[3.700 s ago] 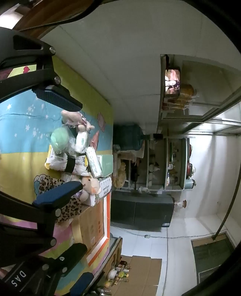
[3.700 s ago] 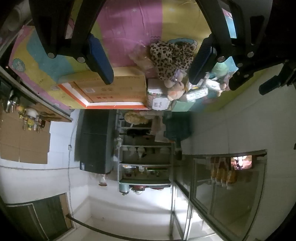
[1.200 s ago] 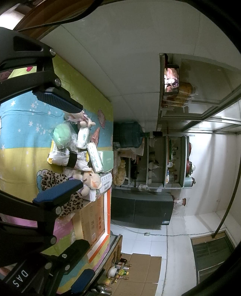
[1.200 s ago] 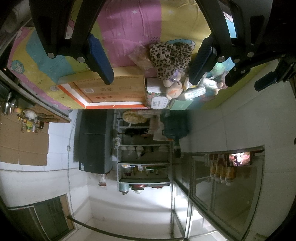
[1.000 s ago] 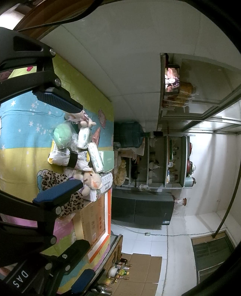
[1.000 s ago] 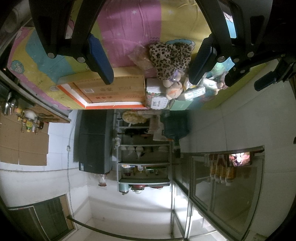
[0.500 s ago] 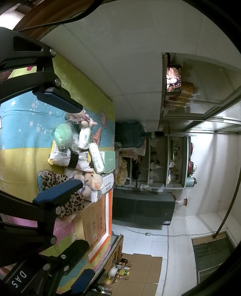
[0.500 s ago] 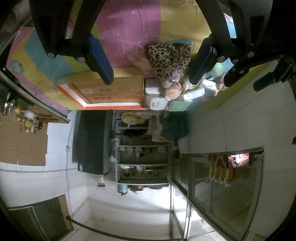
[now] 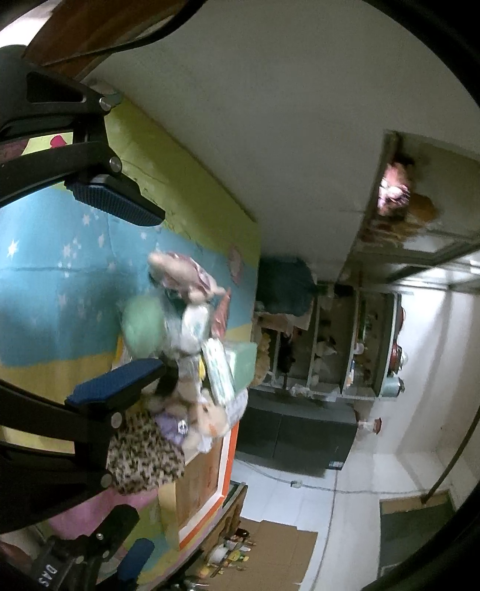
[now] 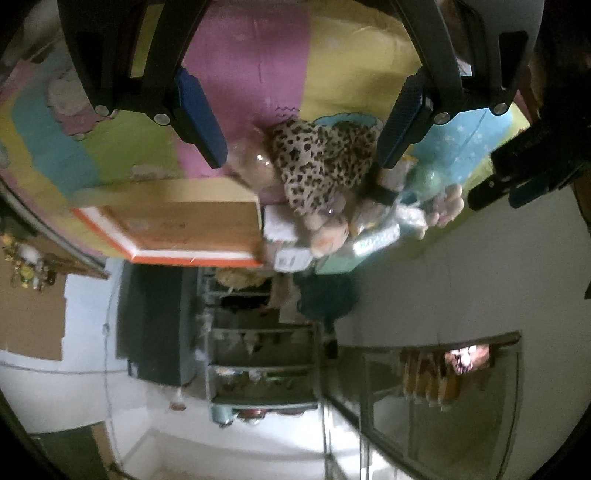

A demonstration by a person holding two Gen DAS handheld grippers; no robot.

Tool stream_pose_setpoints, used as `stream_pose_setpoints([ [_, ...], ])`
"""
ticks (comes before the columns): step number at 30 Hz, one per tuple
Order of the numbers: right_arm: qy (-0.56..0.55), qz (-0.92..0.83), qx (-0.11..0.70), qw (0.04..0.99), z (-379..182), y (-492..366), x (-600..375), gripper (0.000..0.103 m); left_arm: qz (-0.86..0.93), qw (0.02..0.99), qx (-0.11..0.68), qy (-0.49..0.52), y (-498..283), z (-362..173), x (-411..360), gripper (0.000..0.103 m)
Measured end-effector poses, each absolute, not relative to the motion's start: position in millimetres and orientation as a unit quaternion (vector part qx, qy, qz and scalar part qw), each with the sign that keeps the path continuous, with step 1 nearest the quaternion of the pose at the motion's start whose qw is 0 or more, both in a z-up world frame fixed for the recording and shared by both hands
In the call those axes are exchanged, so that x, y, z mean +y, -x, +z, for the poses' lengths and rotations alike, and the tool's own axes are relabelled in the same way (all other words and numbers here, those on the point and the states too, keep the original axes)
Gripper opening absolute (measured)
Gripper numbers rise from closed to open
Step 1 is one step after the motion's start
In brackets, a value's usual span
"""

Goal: Organize soft objects
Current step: 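Grasp the bagged green ball with the left tool while the right tool grasps the leopard-print cloth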

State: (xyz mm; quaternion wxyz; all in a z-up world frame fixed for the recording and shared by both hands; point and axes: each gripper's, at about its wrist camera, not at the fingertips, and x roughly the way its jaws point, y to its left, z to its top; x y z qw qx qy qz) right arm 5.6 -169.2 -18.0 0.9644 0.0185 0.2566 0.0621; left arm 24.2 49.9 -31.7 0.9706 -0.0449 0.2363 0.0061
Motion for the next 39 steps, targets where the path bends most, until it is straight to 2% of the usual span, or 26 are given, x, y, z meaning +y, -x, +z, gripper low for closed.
stream_pose_setpoints([
  [4, -0.002, 0.067, 0.265, 0.962, -28, -27, -165, 0.082, -0.001, 0.969, 0.241, 0.061, -36, -41, 66, 0.074],
  [6, 0.008, 0.071, 0.271, 0.96, -32, -39, -163, 0.073, -0.008, 0.968, 0.243, 0.065, -42, -44, 70, 0.074],
  [13, 0.028, 0.082, 0.291, 0.953, -49, -73, -157, 0.05, -0.036, 0.964, 0.254, 0.07, -58, -51, 70, 0.074],
  [15, 0.04, 0.084, 0.286, 0.954, -48, -75, -154, 0.026, -0.046, 0.962, 0.261, 0.07, -62, -54, 66, 0.074],
  [18, 0.035, 0.096, 0.289, 0.952, -48, -78, -154, 0.013, -0.058, 0.958, 0.271, 0.069, -67, -59, 58, 0.074],
  [21, 0.025, 0.104, 0.293, 0.95, -50, -79, -157, 0.008, -0.063, 0.953, 0.287, 0.074, -73, -64, 51, 0.074],
  [27, 0.001, 0.123, 0.284, 0.951, -43, -72, -164, 0.007, -0.063, 0.941, 0.316, 0.098, -89, -75, 47, 0.074],
  [28, 0.001, 0.124, 0.283, 0.951, -42, -70, -164, 0.007, -0.064, 0.94, 0.319, 0.1, -91, -77, 46, 0.071],
  [29, 0.0, 0.127, 0.282, 0.951, -42, -69, -163, 0.007, -0.066, 0.938, 0.323, 0.103, -94, -78, 45, 0.059],
  [30, -0.001, 0.129, 0.282, 0.951, -42, -68, -163, 0.007, -0.07, 0.937, 0.326, 0.108, -96, -80, 45, 0.053],
  [39, -0.015, 0.143, 0.281, 0.949, -41, -64, -165, 0.007, -0.081, 0.941, 0.307, 0.114, -91, -73, 48, 0.044],
])
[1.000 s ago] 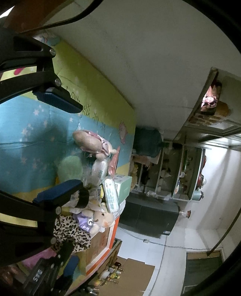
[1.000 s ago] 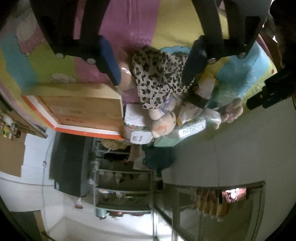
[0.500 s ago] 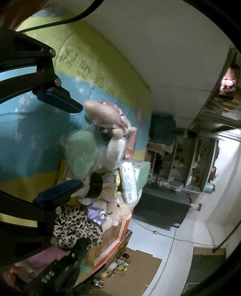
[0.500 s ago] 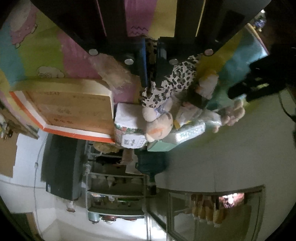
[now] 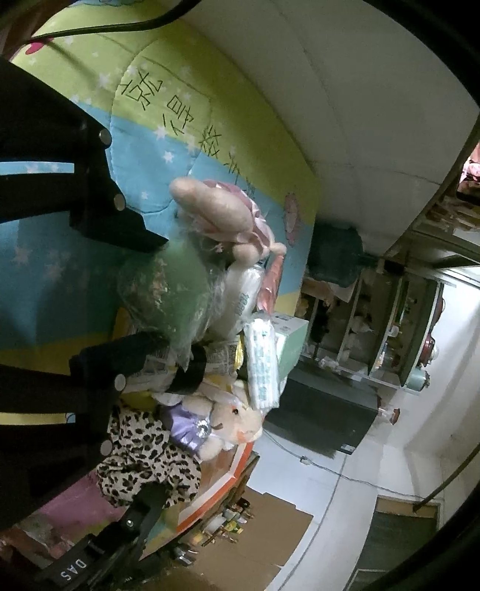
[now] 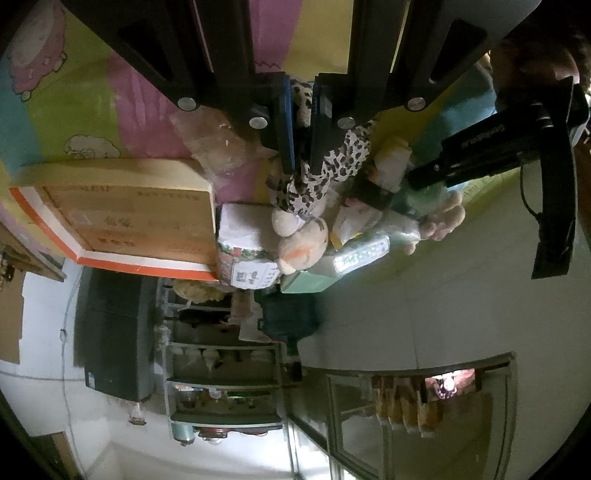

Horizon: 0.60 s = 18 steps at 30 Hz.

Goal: Organize soft objects
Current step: 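Grasp the bagged green ball with the left tool while the right tool grasps the leopard-print cloth, then carry the green ball and leopard cloth with both tools over the cardboard tray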

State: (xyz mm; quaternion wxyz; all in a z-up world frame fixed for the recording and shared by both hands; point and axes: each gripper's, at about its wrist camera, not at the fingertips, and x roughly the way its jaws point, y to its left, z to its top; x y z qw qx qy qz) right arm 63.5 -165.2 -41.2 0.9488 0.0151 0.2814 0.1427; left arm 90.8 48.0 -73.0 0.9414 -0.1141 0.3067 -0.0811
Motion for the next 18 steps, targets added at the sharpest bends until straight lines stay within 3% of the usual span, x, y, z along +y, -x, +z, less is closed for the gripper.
stream_pose_setpoints([
  [18, -0.016, 0.153, 0.237, 0.959, -9, -50, -173, 0.007, -0.103, 0.96, 0.245, 0.084, -56, -27, 33, 0.044],
])
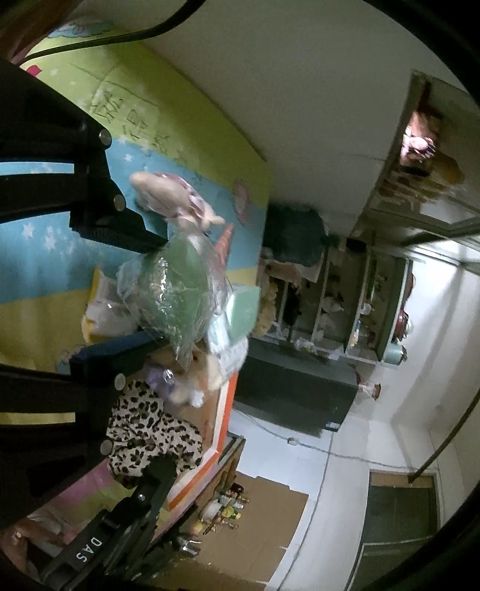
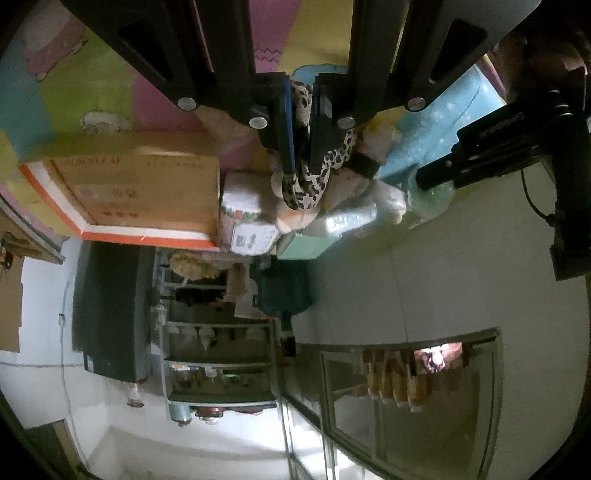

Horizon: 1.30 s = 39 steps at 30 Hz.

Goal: Organize soft objects
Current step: 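Carry the green ball and leopard cloth with both tools over the cardboard tray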

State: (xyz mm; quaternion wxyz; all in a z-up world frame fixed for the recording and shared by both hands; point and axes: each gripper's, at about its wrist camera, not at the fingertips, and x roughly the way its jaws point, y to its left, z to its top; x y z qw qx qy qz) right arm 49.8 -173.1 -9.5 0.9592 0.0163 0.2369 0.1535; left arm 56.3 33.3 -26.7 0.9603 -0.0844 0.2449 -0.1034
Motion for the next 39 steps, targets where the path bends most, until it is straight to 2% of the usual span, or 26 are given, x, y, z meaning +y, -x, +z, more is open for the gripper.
stream_pose_setpoints([
  [17, -0.015, 0.087, 0.173, 0.981, 35, -43, -234, 0.007, -0.183, 0.955, 0.229, 0.052, -78, 14, -50, 0.044],
  [39, -0.058, -0.005, 0.181, 0.982, 34, -93, -378, 0.007, -0.257, 0.927, 0.273, 0.023, -150, 9, -192, 0.044],
])
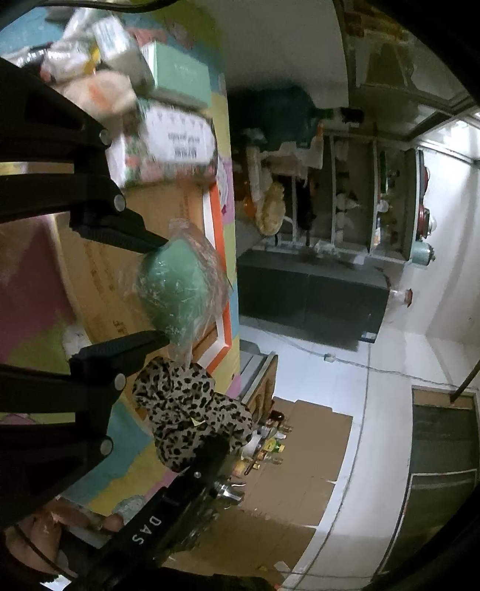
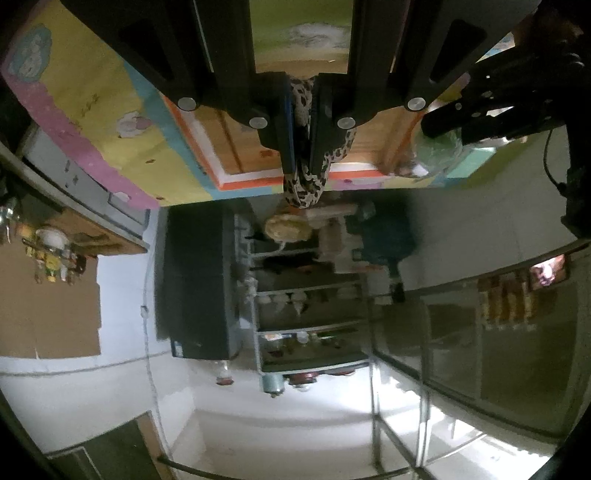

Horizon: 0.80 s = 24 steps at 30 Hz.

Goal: Organize soft objects
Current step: 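Carry the green ball and leopard cloth with both tools over the cardboard tray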

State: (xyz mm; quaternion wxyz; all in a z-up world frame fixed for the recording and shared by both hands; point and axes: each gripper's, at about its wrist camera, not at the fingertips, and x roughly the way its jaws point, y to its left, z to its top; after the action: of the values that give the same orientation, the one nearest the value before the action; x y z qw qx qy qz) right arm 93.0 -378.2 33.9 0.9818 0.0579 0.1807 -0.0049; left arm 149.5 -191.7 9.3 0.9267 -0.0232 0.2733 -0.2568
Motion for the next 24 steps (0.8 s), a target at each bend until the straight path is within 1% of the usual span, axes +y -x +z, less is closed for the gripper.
stream_pose_setpoints([
  [10, -0.088, -0.031, 0.199, 0.976, 16, -117, -428, 0.007, -0.259, 0.921, 0.289, 0.024, -171, -4, -235, 0.044],
  [24, -0.098, -0.023, 0.228, 0.968, 1, -146, -448, 0.007, -0.235, 0.923, 0.305, 0.002, -195, -19, -277, 0.044],
])
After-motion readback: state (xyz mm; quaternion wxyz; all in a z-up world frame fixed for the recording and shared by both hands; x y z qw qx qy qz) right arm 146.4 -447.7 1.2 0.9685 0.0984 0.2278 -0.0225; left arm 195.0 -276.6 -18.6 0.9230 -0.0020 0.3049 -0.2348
